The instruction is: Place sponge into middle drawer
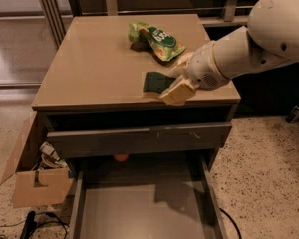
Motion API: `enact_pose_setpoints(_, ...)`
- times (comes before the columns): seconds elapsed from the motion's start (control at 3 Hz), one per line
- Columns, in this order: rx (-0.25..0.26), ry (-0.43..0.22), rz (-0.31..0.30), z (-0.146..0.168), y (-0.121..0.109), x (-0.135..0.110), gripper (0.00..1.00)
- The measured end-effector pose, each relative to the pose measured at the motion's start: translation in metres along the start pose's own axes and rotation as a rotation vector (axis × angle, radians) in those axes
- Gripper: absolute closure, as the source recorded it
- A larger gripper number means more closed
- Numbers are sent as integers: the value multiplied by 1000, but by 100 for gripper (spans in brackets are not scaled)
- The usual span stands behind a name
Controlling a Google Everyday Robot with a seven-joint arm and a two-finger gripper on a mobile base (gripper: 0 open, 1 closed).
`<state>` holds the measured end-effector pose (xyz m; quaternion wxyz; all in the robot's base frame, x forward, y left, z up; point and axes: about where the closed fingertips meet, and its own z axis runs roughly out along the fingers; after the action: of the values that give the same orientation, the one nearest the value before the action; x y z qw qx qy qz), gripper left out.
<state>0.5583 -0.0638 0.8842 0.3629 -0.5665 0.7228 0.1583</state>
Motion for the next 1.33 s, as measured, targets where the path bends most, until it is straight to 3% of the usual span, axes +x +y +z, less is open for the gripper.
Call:
enact_pose_setpoints(0.67,-2,3,22,0,4,12,100)
enact_pose_setpoints(1.0,-23,8,86,11,21,41,100)
enact_pose_setpoints(1.33,-73,11,160,42,60,78,100)
